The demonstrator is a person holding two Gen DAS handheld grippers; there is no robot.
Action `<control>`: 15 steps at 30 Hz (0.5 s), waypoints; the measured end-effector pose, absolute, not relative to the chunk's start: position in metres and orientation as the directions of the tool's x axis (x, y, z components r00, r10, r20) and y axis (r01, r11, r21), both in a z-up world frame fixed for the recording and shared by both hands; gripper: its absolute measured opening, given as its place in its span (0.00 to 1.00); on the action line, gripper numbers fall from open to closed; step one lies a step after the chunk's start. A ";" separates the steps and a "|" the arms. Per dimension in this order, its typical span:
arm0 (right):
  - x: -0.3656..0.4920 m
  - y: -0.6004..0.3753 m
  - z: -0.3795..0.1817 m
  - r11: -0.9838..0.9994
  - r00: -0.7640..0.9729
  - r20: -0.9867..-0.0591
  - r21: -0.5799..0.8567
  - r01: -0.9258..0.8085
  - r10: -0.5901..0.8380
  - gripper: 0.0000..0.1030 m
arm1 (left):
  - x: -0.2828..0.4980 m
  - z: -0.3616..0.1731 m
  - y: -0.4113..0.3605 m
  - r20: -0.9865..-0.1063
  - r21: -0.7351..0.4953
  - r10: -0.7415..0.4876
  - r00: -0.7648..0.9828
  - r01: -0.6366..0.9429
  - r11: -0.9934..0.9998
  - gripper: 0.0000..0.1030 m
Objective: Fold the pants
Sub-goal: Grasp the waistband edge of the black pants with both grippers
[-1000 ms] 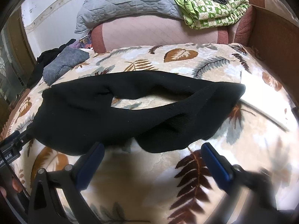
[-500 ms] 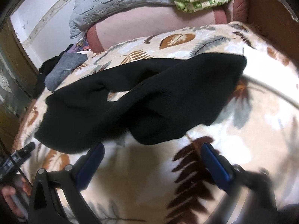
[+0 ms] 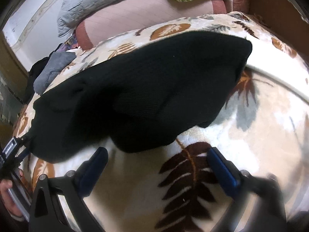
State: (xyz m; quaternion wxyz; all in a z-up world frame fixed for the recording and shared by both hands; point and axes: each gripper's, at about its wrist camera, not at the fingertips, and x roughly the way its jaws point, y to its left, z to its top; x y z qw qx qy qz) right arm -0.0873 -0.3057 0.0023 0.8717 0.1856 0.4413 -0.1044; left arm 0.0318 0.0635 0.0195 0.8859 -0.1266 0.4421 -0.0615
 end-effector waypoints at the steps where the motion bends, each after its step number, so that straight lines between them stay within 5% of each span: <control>1: -0.085 -0.305 0.002 0.912 0.596 -0.803 0.224 0.344 -0.028 1.00 | 0.034 0.019 0.062 -0.769 -0.276 -0.220 0.600 -0.001 0.961 1.00; 4: -0.074 -0.300 0.001 0.924 0.624 -0.781 0.216 0.315 -0.030 0.88 | 0.038 0.020 0.055 -0.767 -0.272 -0.222 0.602 0.008 0.962 0.94; 6: -0.068 -0.298 0.001 0.929 0.630 -0.775 0.196 0.313 -0.048 0.49 | 0.040 0.019 0.051 -0.769 -0.245 -0.207 0.604 0.020 0.969 0.68; 8: -0.066 -0.299 0.005 0.928 0.643 -0.766 0.232 0.292 -0.011 0.27 | 0.042 0.018 0.048 -0.774 -0.205 -0.176 0.608 0.023 0.979 0.26; 9: -0.067 -0.300 0.007 0.927 0.647 -0.763 0.251 0.277 0.013 0.21 | 0.043 0.018 0.050 -0.777 -0.217 -0.187 0.602 0.023 0.976 0.21; 15: -0.088 -0.295 0.034 0.953 0.670 -0.743 0.190 0.234 -0.016 0.17 | 0.033 0.033 0.059 -0.759 -0.299 -0.268 0.593 0.049 0.953 0.13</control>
